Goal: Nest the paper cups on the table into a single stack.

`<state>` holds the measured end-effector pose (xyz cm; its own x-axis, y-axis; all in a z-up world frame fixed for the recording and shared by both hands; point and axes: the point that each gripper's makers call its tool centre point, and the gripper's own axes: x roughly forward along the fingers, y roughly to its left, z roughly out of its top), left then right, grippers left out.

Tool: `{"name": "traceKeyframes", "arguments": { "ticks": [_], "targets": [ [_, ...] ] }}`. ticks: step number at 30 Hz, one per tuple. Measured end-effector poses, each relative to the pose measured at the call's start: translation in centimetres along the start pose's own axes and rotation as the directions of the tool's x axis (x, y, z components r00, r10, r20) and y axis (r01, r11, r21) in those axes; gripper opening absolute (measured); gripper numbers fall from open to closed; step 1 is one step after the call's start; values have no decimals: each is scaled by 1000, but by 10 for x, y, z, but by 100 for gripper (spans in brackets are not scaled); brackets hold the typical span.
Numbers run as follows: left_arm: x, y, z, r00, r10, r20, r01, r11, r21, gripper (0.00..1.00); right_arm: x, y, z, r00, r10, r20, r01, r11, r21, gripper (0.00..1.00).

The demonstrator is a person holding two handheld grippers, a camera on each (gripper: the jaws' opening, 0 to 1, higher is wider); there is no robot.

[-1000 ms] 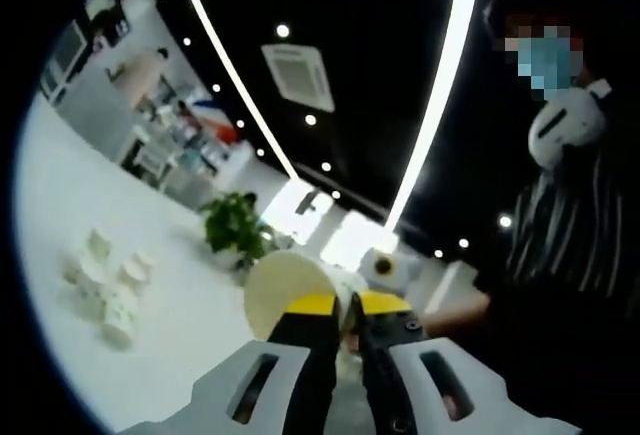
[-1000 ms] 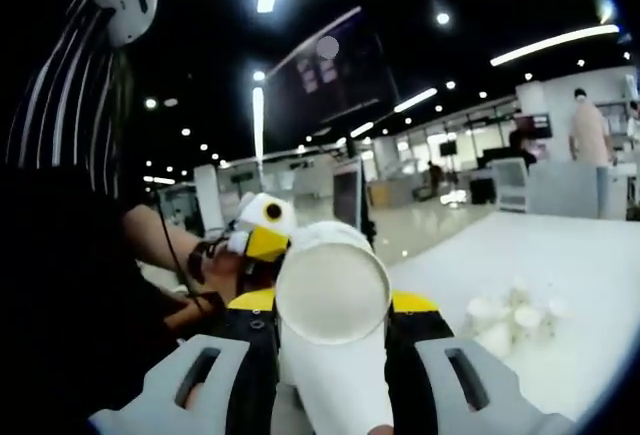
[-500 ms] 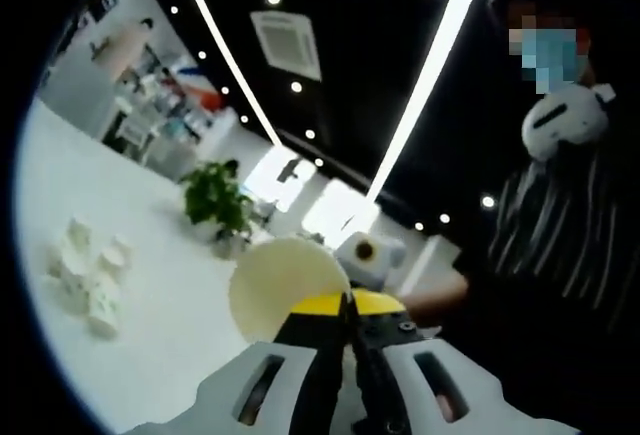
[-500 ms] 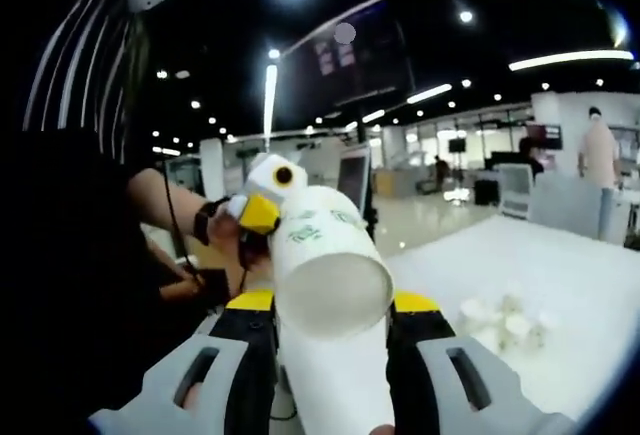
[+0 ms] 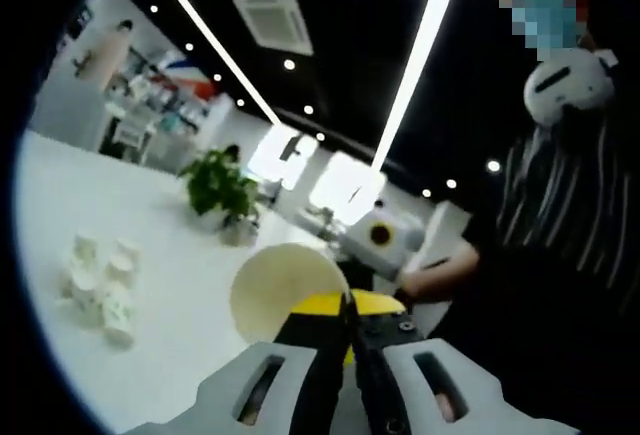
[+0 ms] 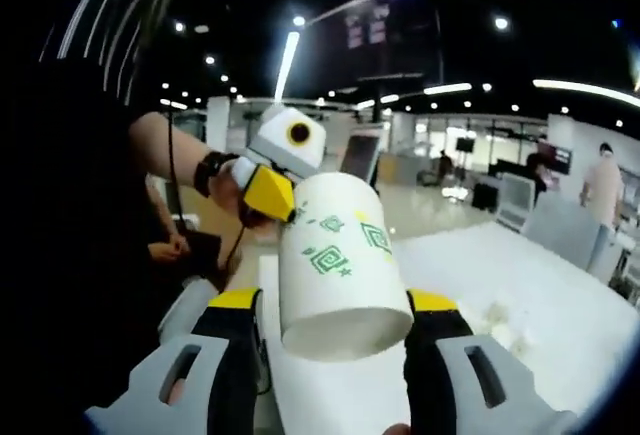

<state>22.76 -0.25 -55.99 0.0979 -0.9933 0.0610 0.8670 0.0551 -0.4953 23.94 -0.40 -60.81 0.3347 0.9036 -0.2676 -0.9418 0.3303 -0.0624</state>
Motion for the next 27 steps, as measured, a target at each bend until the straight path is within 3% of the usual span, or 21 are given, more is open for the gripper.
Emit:
{"name": "traceKeyframes", "arguments": {
  "ticks": [4,6,14,16,22,24,27],
  "targets": [
    [-1,1,-5,999,13,-31,-13,1000,9,0,-2,-5,-6,1000,-27,-10,27,999,24,59],
    [-1,5,-10,995,54,-80,-48,997,66,0,-3,-7,-8,999,-32,-2,32,998,48,61],
    [3,9,-21,966,132,-223,-88,976,199,0,-5,-11,-13,999,-41,6,41,996,79,66],
    [2,16,-29,944,171,-281,-111,970,216,0,-5,-11,-16,999,-37,8,37,996,87,68],
    [8,24,-36,904,223,-365,-108,945,309,0,-5,-11,-30,1000,-14,1,14,996,87,71],
    [10,30,-43,868,255,-425,-90,924,371,0,-6,-16,-37,999,-32,-7,33,997,68,74],
    [10,39,-50,828,296,-477,-96,912,398,0,-6,-20,-44,999,-43,-30,45,998,42,81]
  ]
}}
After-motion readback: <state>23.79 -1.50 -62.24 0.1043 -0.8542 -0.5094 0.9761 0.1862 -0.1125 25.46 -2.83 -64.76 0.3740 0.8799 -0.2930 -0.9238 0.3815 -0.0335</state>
